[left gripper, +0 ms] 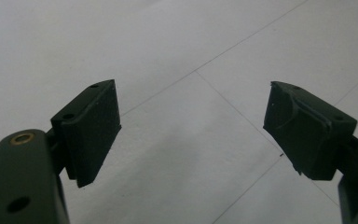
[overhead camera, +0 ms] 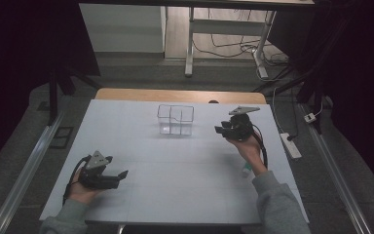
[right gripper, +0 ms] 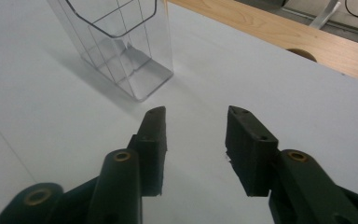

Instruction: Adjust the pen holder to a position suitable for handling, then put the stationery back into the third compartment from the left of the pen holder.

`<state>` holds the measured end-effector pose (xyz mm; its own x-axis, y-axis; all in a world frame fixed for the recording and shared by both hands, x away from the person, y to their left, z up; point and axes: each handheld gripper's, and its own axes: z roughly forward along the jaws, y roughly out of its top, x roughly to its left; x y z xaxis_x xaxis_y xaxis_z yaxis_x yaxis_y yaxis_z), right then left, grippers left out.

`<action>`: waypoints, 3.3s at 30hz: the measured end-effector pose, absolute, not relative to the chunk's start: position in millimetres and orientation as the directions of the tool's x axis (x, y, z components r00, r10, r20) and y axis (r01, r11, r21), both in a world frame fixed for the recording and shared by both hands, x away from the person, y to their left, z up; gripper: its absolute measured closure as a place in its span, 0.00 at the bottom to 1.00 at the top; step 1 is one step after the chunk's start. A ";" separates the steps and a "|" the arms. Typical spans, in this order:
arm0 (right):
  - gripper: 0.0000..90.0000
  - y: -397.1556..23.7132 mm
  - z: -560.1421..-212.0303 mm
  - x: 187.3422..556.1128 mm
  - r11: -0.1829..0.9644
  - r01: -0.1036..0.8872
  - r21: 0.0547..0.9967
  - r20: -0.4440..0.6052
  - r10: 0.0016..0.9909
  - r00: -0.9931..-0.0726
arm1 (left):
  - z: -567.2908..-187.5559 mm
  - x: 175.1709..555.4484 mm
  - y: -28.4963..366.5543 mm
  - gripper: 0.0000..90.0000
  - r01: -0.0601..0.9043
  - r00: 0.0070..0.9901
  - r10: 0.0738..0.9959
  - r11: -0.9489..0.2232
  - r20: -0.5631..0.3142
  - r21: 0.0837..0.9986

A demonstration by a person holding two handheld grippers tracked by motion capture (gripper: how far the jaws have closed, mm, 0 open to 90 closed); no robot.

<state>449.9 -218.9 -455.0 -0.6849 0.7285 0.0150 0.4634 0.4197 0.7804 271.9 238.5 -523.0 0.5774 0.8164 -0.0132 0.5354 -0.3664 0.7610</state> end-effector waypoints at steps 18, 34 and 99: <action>0.50 -262.0 -458.6 406.7 0.435 0.474 0.766 -0.013 0.747 -0.664 | -524.0 273.7 237.7 0.20 0.537 0.581 0.814 -0.368 -0.016 0.759; 0.48 -281.0 -469.1 391.0 0.445 0.509 0.736 -0.018 0.765 -0.644 | -523.2 272.7 236.7 0.20 0.533 0.582 0.813 -0.374 -0.008 0.759; 0.40 -302.7 -484.5 385.0 0.194 0.776 0.601 0.063 0.956 -0.288 | -520.3 271.6 235.4 0.21 0.516 0.597 0.802 -0.374 -0.011 0.771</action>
